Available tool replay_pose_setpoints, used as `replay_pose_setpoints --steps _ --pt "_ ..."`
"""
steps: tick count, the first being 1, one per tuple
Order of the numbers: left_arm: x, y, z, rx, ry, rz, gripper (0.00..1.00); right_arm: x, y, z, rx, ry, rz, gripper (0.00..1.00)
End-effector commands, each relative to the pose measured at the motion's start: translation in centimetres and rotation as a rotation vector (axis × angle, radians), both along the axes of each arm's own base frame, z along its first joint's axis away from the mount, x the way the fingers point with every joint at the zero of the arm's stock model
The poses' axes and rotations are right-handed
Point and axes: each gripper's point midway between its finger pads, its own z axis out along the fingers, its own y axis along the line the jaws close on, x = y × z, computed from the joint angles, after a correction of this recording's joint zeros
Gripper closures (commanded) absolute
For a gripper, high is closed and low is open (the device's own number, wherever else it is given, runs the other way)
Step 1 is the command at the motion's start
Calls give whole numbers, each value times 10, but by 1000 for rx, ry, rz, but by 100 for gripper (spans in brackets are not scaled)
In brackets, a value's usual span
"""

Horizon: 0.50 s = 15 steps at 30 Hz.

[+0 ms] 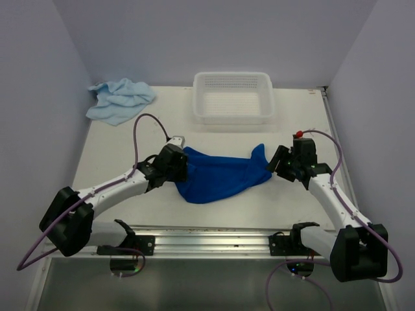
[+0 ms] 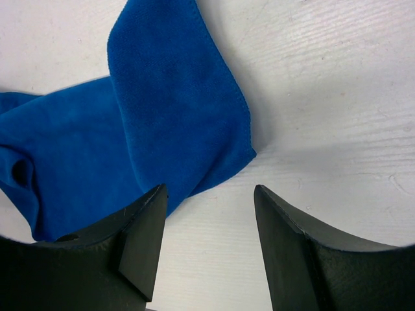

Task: Roll the towels
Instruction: Flatten the towel

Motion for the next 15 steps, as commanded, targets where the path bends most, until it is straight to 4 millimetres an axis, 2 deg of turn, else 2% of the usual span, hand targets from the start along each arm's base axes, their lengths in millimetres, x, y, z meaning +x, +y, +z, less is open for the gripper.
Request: replay_pose_setpoints --steps 1,5,9,15 --pt "17 -37 24 -123 -94 -135 44 1 4 3 18 -20 17 40" --pt "23 -47 19 -108 -87 -196 47 1 4 1 16 -19 17 40" --pt "29 -45 0 -36 -35 -192 50 1 4 -3 16 -10 14 40" --pt "38 -44 -9 11 -20 -180 53 3 3 -6 7 -6 19 40"
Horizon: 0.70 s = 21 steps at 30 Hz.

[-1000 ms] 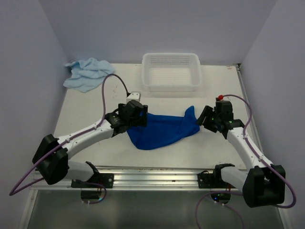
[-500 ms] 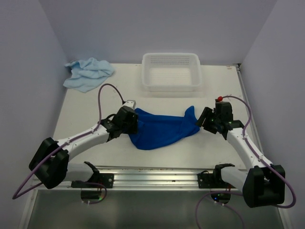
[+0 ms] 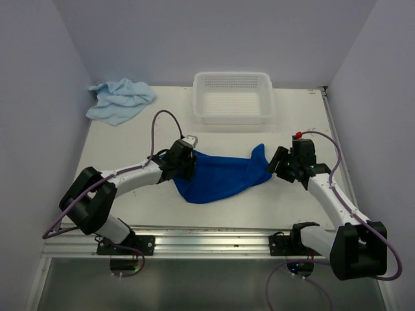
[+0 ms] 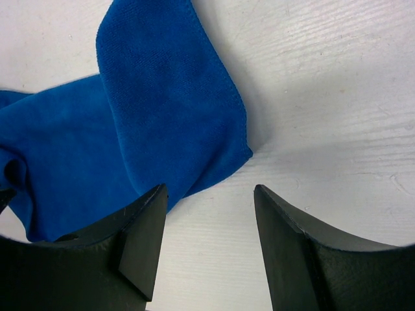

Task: Roll the towels
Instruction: Flatten the towel

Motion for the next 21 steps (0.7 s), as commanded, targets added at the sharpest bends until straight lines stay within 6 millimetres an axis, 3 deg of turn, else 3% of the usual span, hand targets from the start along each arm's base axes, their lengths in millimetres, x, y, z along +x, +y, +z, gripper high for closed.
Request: replay_pose_setpoints --steps 1,5,8,10,11,13,16,21 --pt "21 -10 16 -5 -69 -23 53 7 3 2 8 -22 19 40" --pt "24 -12 11 13 -57 -31 56 8 3 -1 7 -17 21 40" --pt "25 -8 6 44 -47 -22 64 8 4 -2 6 -14 23 40" --pt "26 -2 5 74 -50 5 77 7 3 -3 4 -10 25 40" --pt "25 4 3 96 -45 16 89 7 3 -3 4 -10 25 40" --pt "25 13 7 139 -60 45 99 7 3 -2 5 -12 22 40" --pt "24 22 23 173 -96 70 100 7 3 -1 5 -14 22 40" --pt "27 48 78 184 -223 205 100 1 2 4 2 -16 19 39"
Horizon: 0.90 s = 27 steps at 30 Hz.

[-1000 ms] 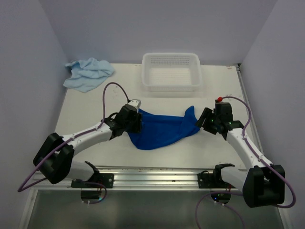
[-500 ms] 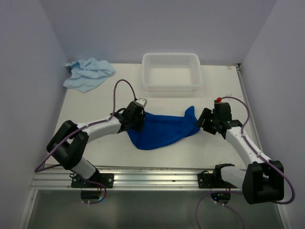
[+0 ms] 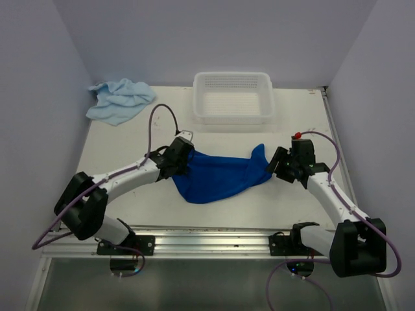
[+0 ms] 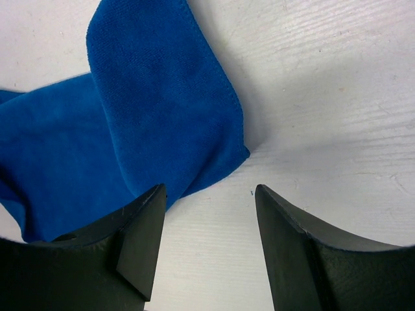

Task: Roll the towels
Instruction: Flatten the towel

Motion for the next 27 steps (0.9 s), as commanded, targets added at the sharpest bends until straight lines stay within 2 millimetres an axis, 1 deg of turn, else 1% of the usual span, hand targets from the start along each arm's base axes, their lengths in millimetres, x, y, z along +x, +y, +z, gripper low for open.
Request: replay_pose_setpoints --steps 1,2,3,4,5,6,7,8,9,10,11,12,13,15,16,17,18,19,20,21,22,23,24,25,26,27 --pt "15 29 70 15 -205 174 100 -1 1 11 1 -35 19 38" --pt "14 38 89 -7 -258 216 100 -4 0 9 -5 -28 15 38" --pt "12 54 99 2 -289 292 100 -5 -1 9 -5 -32 13 37" --pt "8 64 117 -38 -334 342 100 -7 -1 8 -5 -30 7 37" --pt "6 72 122 -51 -352 379 100 -8 -1 7 -4 -28 4 37" --pt "4 86 128 -70 -374 445 100 -9 -1 8 3 -31 -4 37" --pt "-1 95 141 -113 -412 485 100 -7 0 8 9 -39 -4 37" --pt "-4 103 146 -133 -428 518 100 -7 2 9 18 -40 -3 37" --pt "-7 117 150 -152 -451 585 100 -5 3 9 25 -40 -7 37" --pt "-13 124 164 -204 -492 619 100 -1 4 12 33 -54 -5 37" --pt "-17 129 165 -225 -510 637 100 2 6 13 42 -57 -3 37" --pt "-19 132 172 -262 -539 661 100 2 7 11 48 -47 -4 37" --pt "-25 137 185 -308 -581 670 100 4 9 7 63 -26 -9 37" --pt "-29 143 199 -349 -629 691 100 5 17 4 100 -8 6 37" --pt "-32 146 207 -369 -650 694 100 6 20 -3 117 8 -2 37" --pt "-33 147 213 -379 -661 695 100 5 25 -5 131 10 6 37" --pt "-33 145 217 -382 -665 675 100 5 29 -8 149 16 -3 37" --pt "-32 144 217 -377 -659 666 100 9 34 -10 159 6 3 37" --pt "-32 143 218 -377 -659 660 100 7 39 -15 163 12 11 37" --pt "-32 141 217 -374 -651 649 100 4 54 -17 170 20 41 36" --pt "-31 140 213 -365 -642 647 100 10 61 -14 163 -10 53 35" --pt "-31 140 212 -365 -638 644 100 5 78 -19 162 0 94 34" --pt "-31 138 210 -369 -633 639 100 6 86 -19 177 -2 95 34" --pt "-31 138 208 -369 -630 636 100 13 96 -16 193 -34 105 34" --pt "-31 137 208 -372 -630 634 100 10 107 -23 196 -10 128 34" --pt "-31 138 208 -369 -631 631 100 11 113 -23 206 -9 131 33"
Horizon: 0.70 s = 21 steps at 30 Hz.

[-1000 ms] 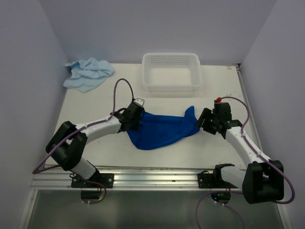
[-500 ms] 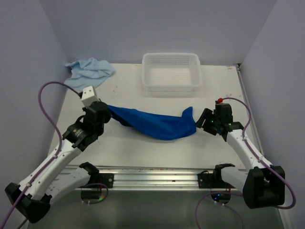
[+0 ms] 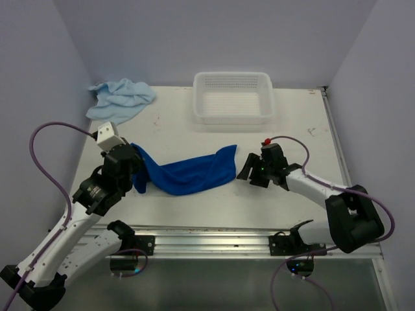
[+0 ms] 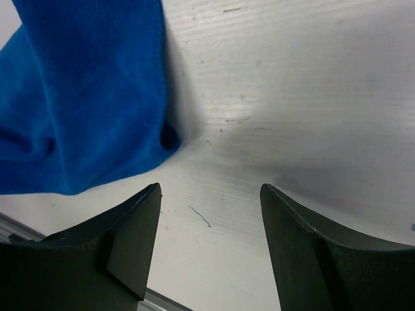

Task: Roll the towels
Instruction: Flatten the towel

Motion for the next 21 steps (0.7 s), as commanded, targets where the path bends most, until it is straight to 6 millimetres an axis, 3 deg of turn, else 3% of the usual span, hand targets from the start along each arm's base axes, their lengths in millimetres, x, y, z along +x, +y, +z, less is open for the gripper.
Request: replay_pose_setpoints --steps 1,5,10,13,14,15,17,18,19,20,21 --pt "1 2 9 -21 -35 14 100 22 35 9 74 -72 0 33" --pt "0 4 9 -3 -30 18 100 28 55 8 79 -96 27 32" --pt "0 4 7 9 -21 11 100 39 72 -12 69 -84 40 35" --pt "0 5 8 19 -20 12 100 40 79 -13 72 -68 57 73" --pt "0 6 8 22 -19 16 100 39 79 -9 75 -68 61 91" --pt "-1 7 9 25 -22 16 100 32 74 -7 59 -50 60 99" --pt "-2 8 14 22 -31 22 100 27 66 24 56 -95 53 100" --pt "-3 11 17 19 -42 29 100 10 54 25 16 -48 48 100" --pt "-4 13 22 13 -54 35 100 7 46 38 0 -56 27 100" --pt "-6 14 26 5 -67 37 100 1 42 71 38 -120 21 100" --pt "-9 18 32 -3 -91 46 100 -14 31 76 13 -85 10 100"
